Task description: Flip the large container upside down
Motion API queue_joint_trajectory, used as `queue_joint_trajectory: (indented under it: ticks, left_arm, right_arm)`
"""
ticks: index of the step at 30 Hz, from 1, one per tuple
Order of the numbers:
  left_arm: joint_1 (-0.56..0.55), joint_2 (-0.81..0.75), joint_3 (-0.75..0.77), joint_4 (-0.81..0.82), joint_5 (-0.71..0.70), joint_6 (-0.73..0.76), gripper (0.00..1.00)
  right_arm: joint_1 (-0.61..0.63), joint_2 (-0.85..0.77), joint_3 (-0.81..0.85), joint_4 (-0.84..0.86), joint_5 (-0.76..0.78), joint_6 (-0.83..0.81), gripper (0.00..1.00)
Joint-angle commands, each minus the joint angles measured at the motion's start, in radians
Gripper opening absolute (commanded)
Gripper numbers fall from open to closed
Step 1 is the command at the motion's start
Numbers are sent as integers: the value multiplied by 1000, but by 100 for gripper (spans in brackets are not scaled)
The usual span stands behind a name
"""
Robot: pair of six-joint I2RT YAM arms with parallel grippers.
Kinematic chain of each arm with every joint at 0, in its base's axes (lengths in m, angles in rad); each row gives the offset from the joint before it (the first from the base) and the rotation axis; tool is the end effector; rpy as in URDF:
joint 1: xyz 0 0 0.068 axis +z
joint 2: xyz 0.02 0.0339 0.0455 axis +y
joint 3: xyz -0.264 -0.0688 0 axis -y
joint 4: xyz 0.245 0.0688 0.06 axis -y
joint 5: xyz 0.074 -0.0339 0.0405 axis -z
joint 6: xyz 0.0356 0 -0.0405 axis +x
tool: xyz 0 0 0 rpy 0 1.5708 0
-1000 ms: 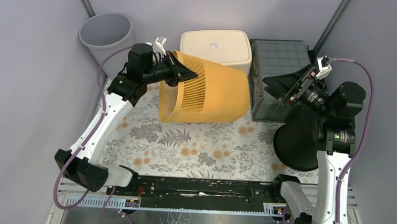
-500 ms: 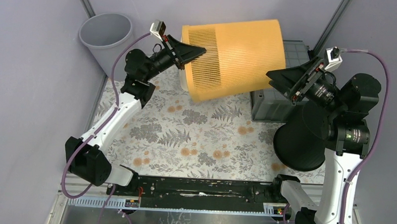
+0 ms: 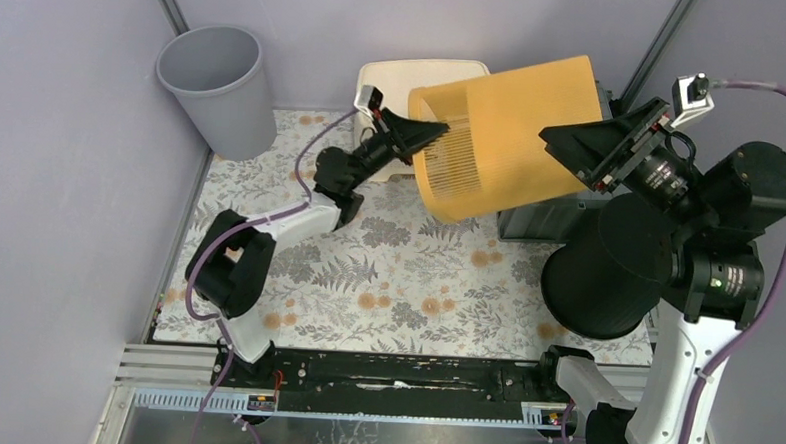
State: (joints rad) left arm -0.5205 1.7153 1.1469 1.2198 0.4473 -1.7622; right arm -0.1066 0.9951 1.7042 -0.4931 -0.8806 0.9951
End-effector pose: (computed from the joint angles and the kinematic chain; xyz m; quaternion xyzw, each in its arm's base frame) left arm 0.3230 -0.2029 0.3578 -0.0900 0.4675 -0.8355 0.2744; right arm 0.1198 0.0148 0.5607 0.0138 0.6569 0.5442 0.5217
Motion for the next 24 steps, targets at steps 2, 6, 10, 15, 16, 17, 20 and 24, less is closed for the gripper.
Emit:
queue_joint_trajectory:
  ticks: [2,6,10,15,16,17,20,24]
  left_arm:
    - [-62,-31,-77,390,-188,-8,0]
    - [-93,-62,-187,397,-234,34,0]
    - [-118,-59,-276,401,-293,59,0]
    - [-125,-8,-303,408,-308,64,0]
    - [-125,2,-301,408,-303,71,0]
    - [-125,13,-295,409,-293,75,0]
    - [-123,60,-255,408,-259,52,0]
    - [-122,84,-256,402,-234,22,10]
  right_arm:
    - [7,-9,41,-29,-14,-25,89]
    - [7,-17,19,-37,-19,-34,89]
    - [7,-22,-3,-33,-20,-35,89]
    - [7,-35,-39,-30,-15,-43,89]
    - [7,-36,-46,-30,-14,-43,89]
    - [7,-39,-51,-31,-12,-45,89]
    - [6,-42,-69,-31,-11,-50,89]
    - [6,-39,-74,-31,-11,-53,89]
